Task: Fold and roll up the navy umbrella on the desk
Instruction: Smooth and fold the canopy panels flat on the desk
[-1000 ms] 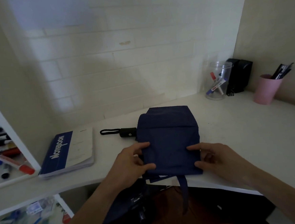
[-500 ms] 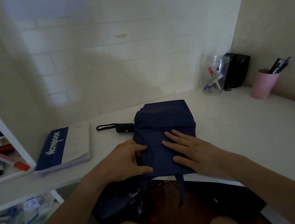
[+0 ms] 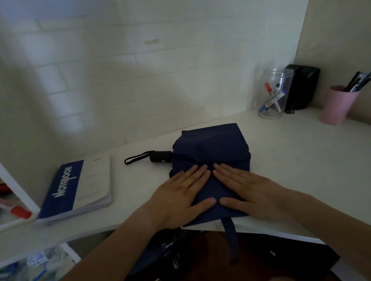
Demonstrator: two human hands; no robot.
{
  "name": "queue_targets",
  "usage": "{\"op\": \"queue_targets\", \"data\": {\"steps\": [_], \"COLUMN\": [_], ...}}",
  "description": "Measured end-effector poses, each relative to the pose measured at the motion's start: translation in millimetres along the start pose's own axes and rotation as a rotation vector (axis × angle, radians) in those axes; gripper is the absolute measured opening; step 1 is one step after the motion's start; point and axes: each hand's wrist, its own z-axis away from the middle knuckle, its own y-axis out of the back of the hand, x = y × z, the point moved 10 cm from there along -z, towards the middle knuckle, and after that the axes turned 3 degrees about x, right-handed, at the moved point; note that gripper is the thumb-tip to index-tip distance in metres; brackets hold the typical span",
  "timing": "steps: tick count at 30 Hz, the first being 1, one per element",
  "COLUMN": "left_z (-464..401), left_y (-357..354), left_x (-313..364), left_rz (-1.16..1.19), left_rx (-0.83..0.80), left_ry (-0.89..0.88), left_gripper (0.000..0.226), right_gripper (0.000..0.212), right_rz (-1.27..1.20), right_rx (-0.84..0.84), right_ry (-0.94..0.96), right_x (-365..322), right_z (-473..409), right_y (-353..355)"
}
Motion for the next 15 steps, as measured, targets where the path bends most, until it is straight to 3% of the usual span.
{"op": "queue_targets", "data": {"steps": [11, 15], "left_z": [28, 3], "left_y": [11, 72], "left_x": [-25, 7], "left_rz": [-0.103, 0.007], "left_rx": [-0.164, 0.226], "left_ry": [0.033, -0.066], "left_gripper": [0.098, 0.066], "right_gripper": [0.083, 0.082], "right_rz": [0.008, 0.022], "right_rx": [-0.110, -0.126], "right_ry": [-0.024, -0.040], "right_x": [20, 17], "right_z": [30, 31], "right_y": [3, 7]}}
